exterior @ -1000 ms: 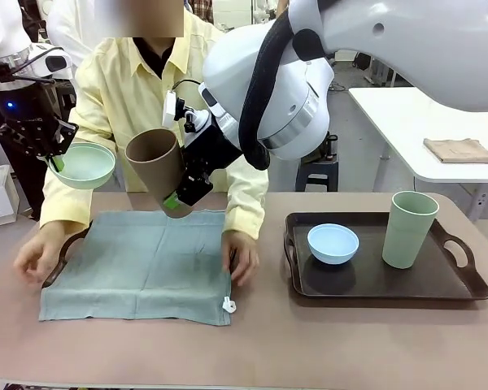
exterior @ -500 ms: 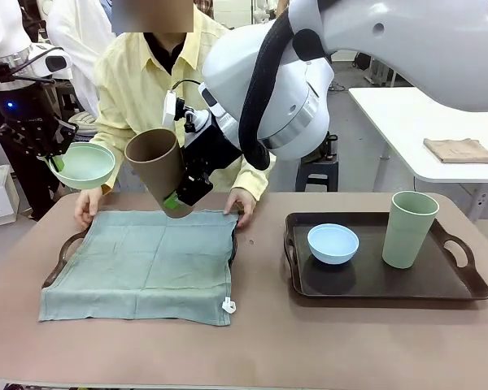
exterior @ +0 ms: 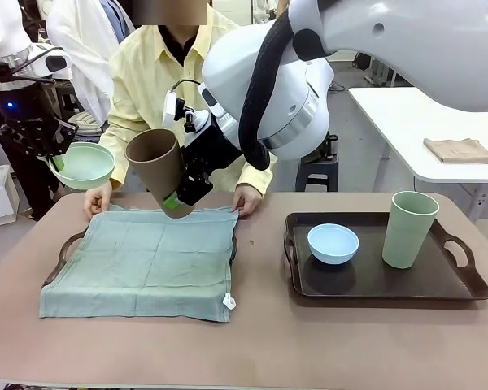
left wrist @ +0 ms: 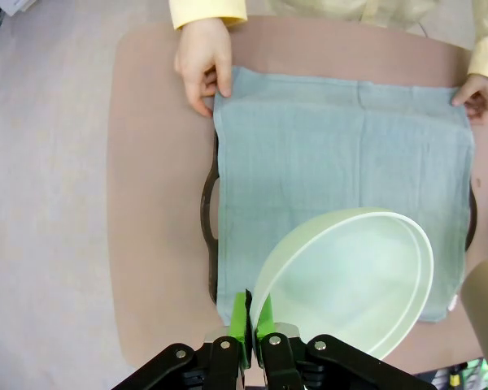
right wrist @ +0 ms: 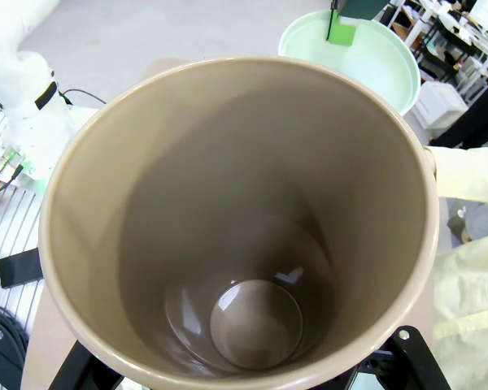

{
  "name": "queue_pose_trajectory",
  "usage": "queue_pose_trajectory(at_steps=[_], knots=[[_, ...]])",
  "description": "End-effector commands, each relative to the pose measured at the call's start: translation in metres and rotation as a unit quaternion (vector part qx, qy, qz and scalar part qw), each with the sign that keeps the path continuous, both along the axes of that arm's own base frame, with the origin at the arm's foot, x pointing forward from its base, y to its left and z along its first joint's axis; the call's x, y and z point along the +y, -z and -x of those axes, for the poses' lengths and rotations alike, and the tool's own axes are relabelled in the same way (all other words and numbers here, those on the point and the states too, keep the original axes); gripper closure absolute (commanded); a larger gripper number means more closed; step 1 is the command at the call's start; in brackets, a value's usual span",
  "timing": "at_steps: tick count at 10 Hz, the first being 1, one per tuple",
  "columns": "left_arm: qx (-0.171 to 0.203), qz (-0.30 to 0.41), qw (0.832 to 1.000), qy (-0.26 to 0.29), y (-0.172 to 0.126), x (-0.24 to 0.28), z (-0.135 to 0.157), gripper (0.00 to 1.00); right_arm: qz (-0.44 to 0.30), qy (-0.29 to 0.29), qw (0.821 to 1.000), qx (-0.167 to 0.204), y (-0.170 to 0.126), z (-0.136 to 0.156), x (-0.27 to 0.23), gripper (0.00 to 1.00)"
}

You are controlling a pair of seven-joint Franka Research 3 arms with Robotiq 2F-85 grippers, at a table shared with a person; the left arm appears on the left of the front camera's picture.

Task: Set up a tray with a mat and arrange the tableware.
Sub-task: Place the Picnic Bowl and Reusable plastic cup back onto the Handle tray in front of the human's position.

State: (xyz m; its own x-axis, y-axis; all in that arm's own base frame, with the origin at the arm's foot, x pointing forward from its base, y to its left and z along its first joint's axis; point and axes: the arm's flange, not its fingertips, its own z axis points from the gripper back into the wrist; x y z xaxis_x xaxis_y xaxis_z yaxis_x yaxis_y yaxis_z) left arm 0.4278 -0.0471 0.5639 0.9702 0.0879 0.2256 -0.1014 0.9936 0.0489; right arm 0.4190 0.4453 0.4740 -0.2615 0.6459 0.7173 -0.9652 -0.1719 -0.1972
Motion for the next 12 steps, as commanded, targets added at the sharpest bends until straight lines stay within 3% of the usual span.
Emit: queue_pose_trajectory(at_steps=[1, 8, 9, 10, 12], knots=[[-0.007, 0.002, 1.0, 0.004, -0.001, 0.002, -0.002, 1.0, -0.002, -0.002, 1.0, -0.002, -0.002, -0.002, 0.002, 0.78], [-0.007, 0.002, 1.0, 0.004, -0.001, 0.002, -0.002, 1.0, -0.002, -0.002, 1.0, -0.002, -0.002, -0.002, 0.002, 0.78], [-0.007, 0.002, 1.0, 0.004, -0.001, 0.002, -0.002, 1.0, 0.0, 0.0, 1.0, 0.0, 0.0, 0.0, 0.0, 0.19], [0.0, 0.0, 1.0, 0.0, 0.0, 0.0, 0.0, 0.96, -0.055, 0.01, 0.998, 0.041, 0.006, -0.011, -0.005, 0.19], [0.023, 0.026, 0.999, 0.002, 0.032, 0.008, -0.009, 0.96, -0.113, 0.031, 0.988, 0.099, 0.031, -0.029, -0.018, 0.19]])
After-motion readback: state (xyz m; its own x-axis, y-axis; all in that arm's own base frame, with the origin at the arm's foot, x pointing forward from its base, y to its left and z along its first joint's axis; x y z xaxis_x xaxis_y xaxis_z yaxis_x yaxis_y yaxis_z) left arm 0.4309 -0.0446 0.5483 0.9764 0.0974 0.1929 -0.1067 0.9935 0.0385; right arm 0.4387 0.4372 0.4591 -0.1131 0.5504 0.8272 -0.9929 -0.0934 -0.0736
